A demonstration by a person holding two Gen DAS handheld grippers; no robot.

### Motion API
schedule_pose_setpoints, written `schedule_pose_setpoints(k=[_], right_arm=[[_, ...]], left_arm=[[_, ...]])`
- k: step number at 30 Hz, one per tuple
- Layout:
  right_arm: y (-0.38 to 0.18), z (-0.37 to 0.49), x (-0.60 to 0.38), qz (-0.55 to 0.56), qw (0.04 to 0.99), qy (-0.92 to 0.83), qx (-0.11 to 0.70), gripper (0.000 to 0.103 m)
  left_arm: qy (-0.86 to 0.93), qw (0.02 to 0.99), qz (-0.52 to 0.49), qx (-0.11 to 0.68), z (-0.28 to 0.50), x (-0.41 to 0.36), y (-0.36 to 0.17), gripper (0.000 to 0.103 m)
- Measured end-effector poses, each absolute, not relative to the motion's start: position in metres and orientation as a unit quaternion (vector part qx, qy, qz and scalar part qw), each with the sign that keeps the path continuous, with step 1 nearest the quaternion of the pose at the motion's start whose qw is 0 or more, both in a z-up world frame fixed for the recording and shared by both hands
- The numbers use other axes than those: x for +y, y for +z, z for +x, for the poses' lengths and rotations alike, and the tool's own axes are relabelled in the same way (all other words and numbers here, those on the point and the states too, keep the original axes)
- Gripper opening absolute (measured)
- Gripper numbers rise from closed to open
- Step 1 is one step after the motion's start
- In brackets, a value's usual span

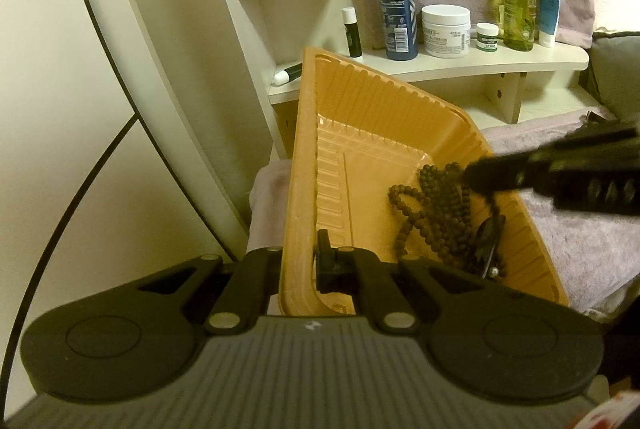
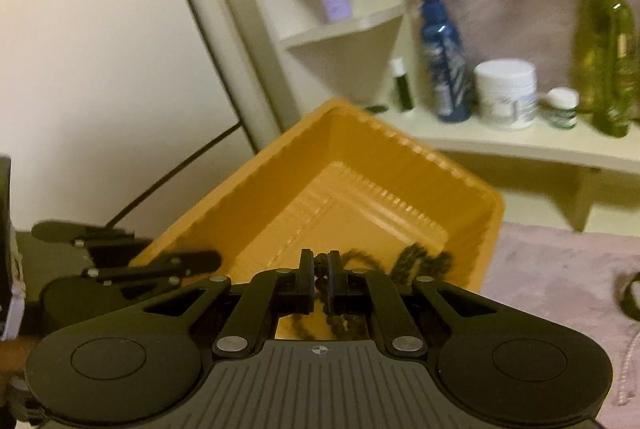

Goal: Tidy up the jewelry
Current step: 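Lift the bead bracelet into the tray and open the right gripper, then return the right gripper and grasp the strand with the gold charm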

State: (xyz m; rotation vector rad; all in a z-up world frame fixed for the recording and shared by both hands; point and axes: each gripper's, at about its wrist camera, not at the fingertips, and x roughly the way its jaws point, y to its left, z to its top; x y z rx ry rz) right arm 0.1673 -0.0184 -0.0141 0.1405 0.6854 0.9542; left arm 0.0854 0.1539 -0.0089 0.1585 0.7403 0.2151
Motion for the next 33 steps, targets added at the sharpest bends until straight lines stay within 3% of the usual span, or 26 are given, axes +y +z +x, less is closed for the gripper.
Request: schedule_pose_setpoints(k=[3, 4, 5, 7, 22, 33], right_arm=[[-0.023, 0.166, -0.017, 0.071, 0.817, 0.463, 0.336, 0.008], [-0.025, 0.166, -0.018, 0.071, 0.818, 0.460, 0.339, 0.017], [-0.027, 0.166, -0.022, 0.075, 0.818, 0.457, 0.341, 0.034], [-0.030, 0.166, -0.031, 0.085, 0.823, 0.446, 0.341, 0.049], [-0.045, 0.165, -0.167, 0.085, 0.922, 0.228, 0.302, 0.050], [-0.078, 0.180, -0.250, 0.091, 0.934, 0.106, 0.329, 0.049]], left_arm=[[0.105, 0.924, 0.077, 0.360, 0.085, 0.154, -0.009, 0.004], [0.105, 0.924, 0.076, 0.361, 0.085, 0.154, -0.009, 0.004], [0.104, 0.924, 0.076, 0.360, 0.085, 0.154, -0.009, 0.004], [0.104, 0.924, 0.076, 0.361, 0.086, 0.154, -0.009, 0.004], [0.105, 0.924, 0.078, 0.359, 0.085, 0.154, -0.009, 0.004], [0.105, 0.923, 0.081, 0.360, 0.086, 0.154, -0.008, 0.004]])
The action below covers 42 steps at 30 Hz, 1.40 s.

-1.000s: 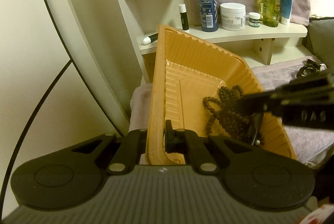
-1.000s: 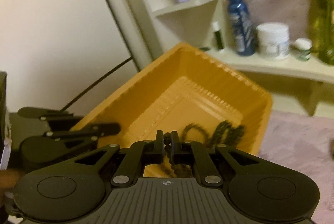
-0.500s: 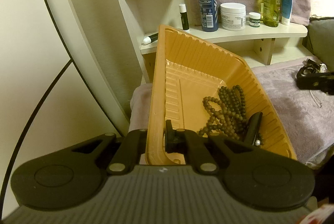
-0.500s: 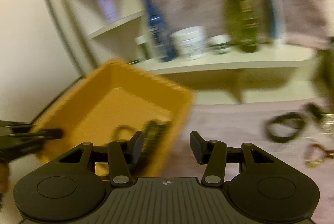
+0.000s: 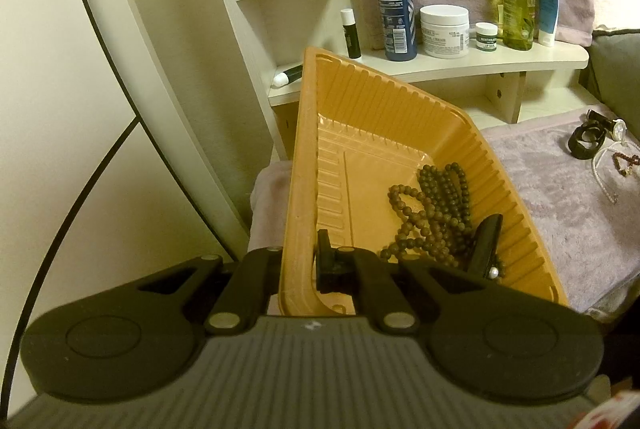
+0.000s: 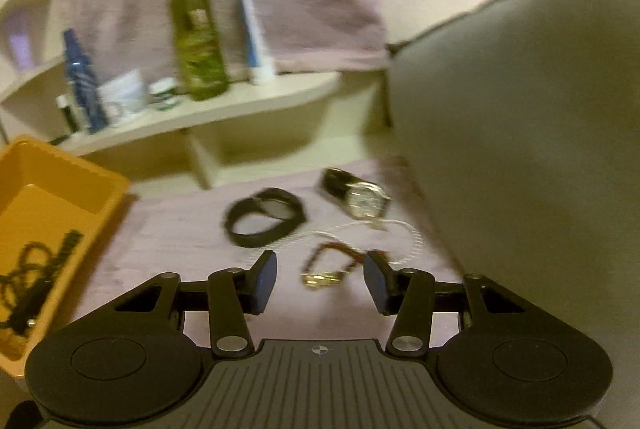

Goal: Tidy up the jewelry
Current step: 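Return the right gripper and grasp the strand with the gold charm, then carry the gold-charm strand into the tray and open the right gripper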

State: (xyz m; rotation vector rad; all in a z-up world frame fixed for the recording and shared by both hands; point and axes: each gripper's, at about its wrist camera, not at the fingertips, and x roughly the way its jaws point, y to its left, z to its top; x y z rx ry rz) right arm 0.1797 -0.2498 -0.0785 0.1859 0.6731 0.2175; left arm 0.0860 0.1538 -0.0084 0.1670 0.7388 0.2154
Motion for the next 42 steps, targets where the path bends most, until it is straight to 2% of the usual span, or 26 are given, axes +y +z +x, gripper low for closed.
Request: schedule_pose_setpoints(k=[3, 5, 21, 23, 27, 42], right_arm=[[-0.082, 0.183, -0.250, 0.084, 0.933, 0.107, 0.333, 0.047], [-0.085, 0.186, -0.246, 0.079, 0.931, 0.111, 0.337, 0.038], [-0.115, 0.206, -0.221, 0.036, 0.930, 0.110, 0.348, 0.035], [-0.114, 0.205, -0.220, 0.029, 0.931, 0.107, 0.348, 0.024], [-0.113, 0.204, -0.222, 0.027, 0.930, 0.110, 0.350, 0.019], [-0.074, 0.175, -0.221, 0.015, 0.943, 0.132, 0.304, 0.018]], left_arm=[[0.105, 0.923, 0.081, 0.360, 0.086, 0.154, -0.008, 0.004], [0.105, 0.923, 0.081, 0.360, 0.086, 0.154, -0.008, 0.004], [0.107, 0.922, 0.082, 0.363, 0.085, 0.155, -0.010, 0.003], [0.106, 0.922, 0.083, 0.363, 0.085, 0.155, -0.010, 0.003], [0.107, 0.922, 0.082, 0.363, 0.086, 0.155, -0.010, 0.003], [0.106, 0.922, 0.083, 0.363, 0.086, 0.155, -0.010, 0.004]])
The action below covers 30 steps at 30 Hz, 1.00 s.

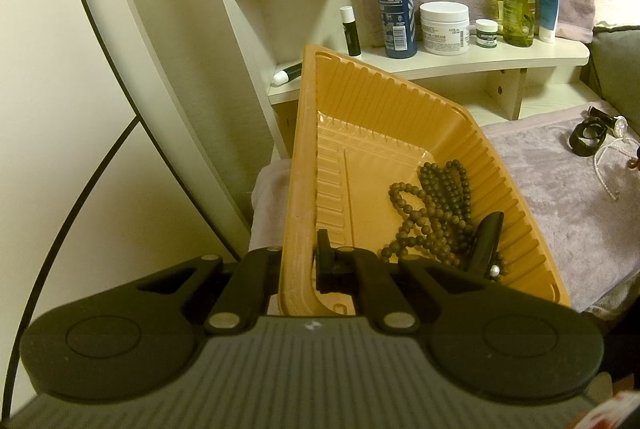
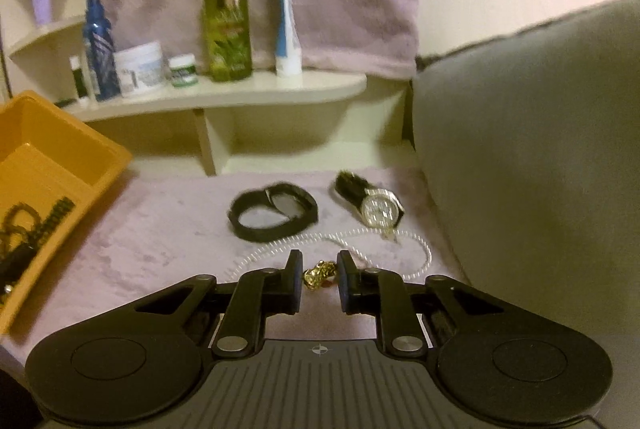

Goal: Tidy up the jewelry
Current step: 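Carry the gold-charm strand into the tray and open the right gripper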

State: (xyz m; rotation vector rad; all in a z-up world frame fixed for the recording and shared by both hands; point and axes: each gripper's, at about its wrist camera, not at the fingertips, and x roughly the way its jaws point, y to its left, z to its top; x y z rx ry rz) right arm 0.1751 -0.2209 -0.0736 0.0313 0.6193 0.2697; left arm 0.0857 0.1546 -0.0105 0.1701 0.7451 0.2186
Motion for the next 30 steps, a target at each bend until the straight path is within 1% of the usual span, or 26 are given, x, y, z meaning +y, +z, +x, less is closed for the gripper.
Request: schedule_pose_setpoints(k=[15, 24, 30], right_arm=[[-0.008, 0.172, -0.180, 0.021, 0.943, 0.224, 0.246, 0.018], [0.008, 0.167, -0.118, 0.036, 0.913, 0.329, 0.240, 0.018], [0.010, 0.167, -0.073, 0.036, 0.885, 0.392, 0.249, 0.018]], left_arm=[[0.106, 0.922, 0.084, 0.362, 0.085, 0.152, -0.010, 0.004], [0.106, 0.922, 0.083, 0.362, 0.085, 0.152, -0.009, 0.004], [0.105, 0.922, 0.082, 0.362, 0.085, 0.152, -0.009, 0.004]])
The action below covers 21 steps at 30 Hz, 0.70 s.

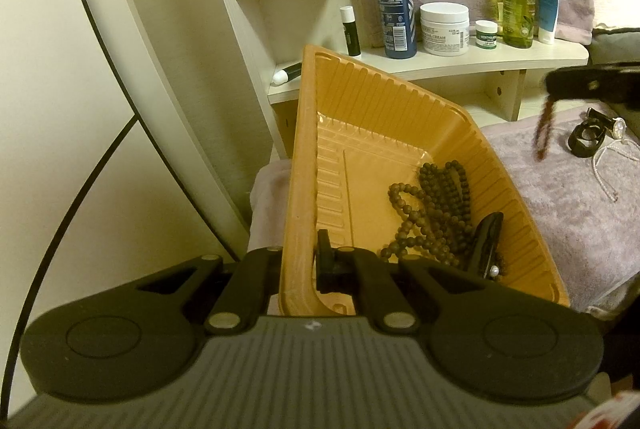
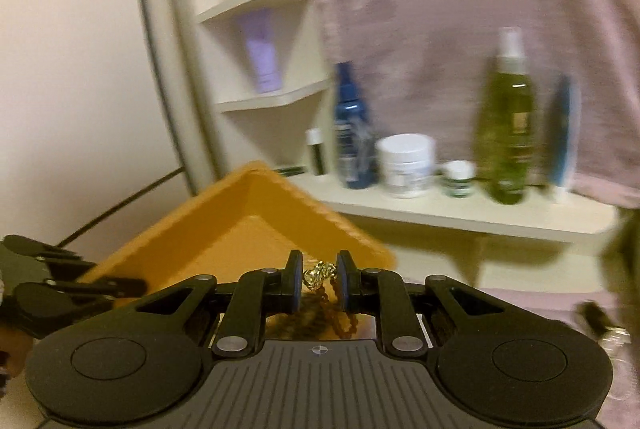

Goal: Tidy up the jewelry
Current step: 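Carry the gold-charm strand into the tray and open the right gripper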

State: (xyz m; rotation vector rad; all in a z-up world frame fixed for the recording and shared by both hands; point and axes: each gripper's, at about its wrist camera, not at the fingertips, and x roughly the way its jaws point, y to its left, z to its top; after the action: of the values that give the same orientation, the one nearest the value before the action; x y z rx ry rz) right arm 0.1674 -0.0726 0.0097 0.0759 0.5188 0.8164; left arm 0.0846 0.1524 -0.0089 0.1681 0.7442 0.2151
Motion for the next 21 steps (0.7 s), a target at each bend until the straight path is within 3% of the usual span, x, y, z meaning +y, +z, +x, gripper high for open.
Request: schedule_pose_setpoints(k=[19, 21], right_arm=[[-0.023, 0.171, -0.015, 0.031, 0.847, 0.440, 0.298, 0.019], [-0.024, 0.169, -0.016, 0.029, 0.852, 0.434, 0.293, 0.035]], left_arm=[[0.104, 0.922, 0.078, 0.364, 0.087, 0.156, -0.011, 0.003], [0.104, 0.922, 0.077, 0.364, 0.087, 0.157, -0.011, 0.003]])
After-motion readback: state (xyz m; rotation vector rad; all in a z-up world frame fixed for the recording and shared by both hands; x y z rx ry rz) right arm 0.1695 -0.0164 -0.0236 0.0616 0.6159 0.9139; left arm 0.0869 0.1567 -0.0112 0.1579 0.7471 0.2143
